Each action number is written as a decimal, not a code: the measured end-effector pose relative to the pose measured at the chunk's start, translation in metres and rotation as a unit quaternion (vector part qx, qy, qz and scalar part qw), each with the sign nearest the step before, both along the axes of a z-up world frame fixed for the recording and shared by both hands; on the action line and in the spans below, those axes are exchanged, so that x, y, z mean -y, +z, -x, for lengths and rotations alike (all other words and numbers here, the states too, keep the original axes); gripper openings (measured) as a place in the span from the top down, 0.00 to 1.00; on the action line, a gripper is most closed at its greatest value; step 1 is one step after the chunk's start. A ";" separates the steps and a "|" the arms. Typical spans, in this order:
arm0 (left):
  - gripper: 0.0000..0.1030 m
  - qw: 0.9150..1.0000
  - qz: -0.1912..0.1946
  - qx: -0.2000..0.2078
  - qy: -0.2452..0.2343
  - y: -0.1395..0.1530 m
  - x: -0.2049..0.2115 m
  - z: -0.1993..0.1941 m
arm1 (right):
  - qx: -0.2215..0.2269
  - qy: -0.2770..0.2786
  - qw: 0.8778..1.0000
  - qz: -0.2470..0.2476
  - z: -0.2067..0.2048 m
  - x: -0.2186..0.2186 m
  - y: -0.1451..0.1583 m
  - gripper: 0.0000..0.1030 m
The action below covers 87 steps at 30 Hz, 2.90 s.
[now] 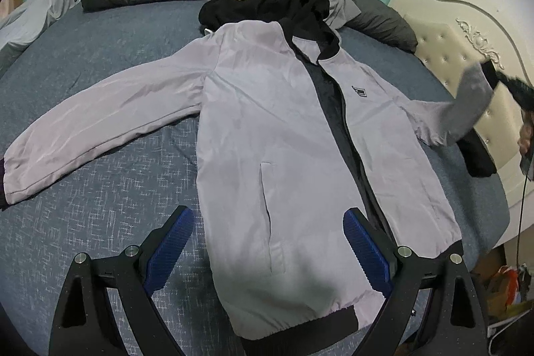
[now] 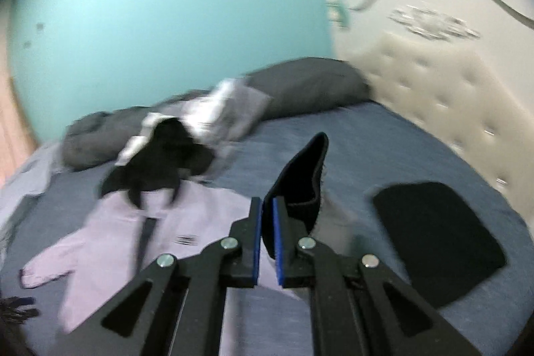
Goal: Fold clothes
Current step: 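Grasp the black sleeve cuff with the right tool and pull it outward, then carry the sleeve across the jacket front with the right tool and release, then grasp the black cuff with the left tool and pull it toward the hem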
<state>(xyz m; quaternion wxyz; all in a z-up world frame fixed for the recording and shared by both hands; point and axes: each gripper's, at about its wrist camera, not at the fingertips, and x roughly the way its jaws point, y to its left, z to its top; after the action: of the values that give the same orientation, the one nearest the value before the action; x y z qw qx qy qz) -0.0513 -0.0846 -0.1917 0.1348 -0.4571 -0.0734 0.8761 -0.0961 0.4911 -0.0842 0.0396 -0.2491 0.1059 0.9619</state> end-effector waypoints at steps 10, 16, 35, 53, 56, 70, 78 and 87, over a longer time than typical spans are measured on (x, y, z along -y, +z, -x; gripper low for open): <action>0.09 1.000 -0.019 -0.007 0.004 0.008 0.015 -0.010 | 0.021 0.219 0.976 0.008 0.041 0.214 -0.003 0.99; 0.09 1.000 -0.028 -0.007 0.010 0.011 0.028 -0.016 | 0.080 0.299 0.951 0.005 0.046 0.313 -0.056 1.00; 0.08 0.997 -0.043 0.052 -0.031 -0.047 -0.034 0.050 | 0.210 0.182 0.960 0.023 0.045 0.219 -0.163 0.60; 0.09 0.995 0.003 0.068 -0.076 -0.097 -0.104 0.114 | 0.156 0.049 0.980 0.111 0.011 0.150 -0.214 0.45; 0.12 0.995 0.002 0.070 -0.075 -0.102 -0.106 0.117 | 0.153 0.050 0.980 0.115 0.011 0.150 -0.212 0.45; 0.56 0.993 0.008 0.085 -0.079 -0.117 -0.111 0.122 | 0.114 0.067 0.984 0.123 0.004 0.152 -0.217 0.43; 0.97 0.994 0.028 0.055 -0.092 -0.102 -0.113 0.114 | 0.099 0.052 0.987 0.111 0.004 0.148 -0.215 0.40; 0.98 0.997 0.010 0.013 -0.081 -0.061 -0.097 0.101 | 0.092 0.048 0.987 0.121 0.002 0.144 -0.213 0.39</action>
<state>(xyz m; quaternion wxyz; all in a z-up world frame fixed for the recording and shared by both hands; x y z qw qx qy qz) -0.1527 0.0129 -0.2523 0.2001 -0.4744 -0.0291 0.8568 -0.0977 0.3469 -0.2968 -0.0279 -0.3442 0.2049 0.9158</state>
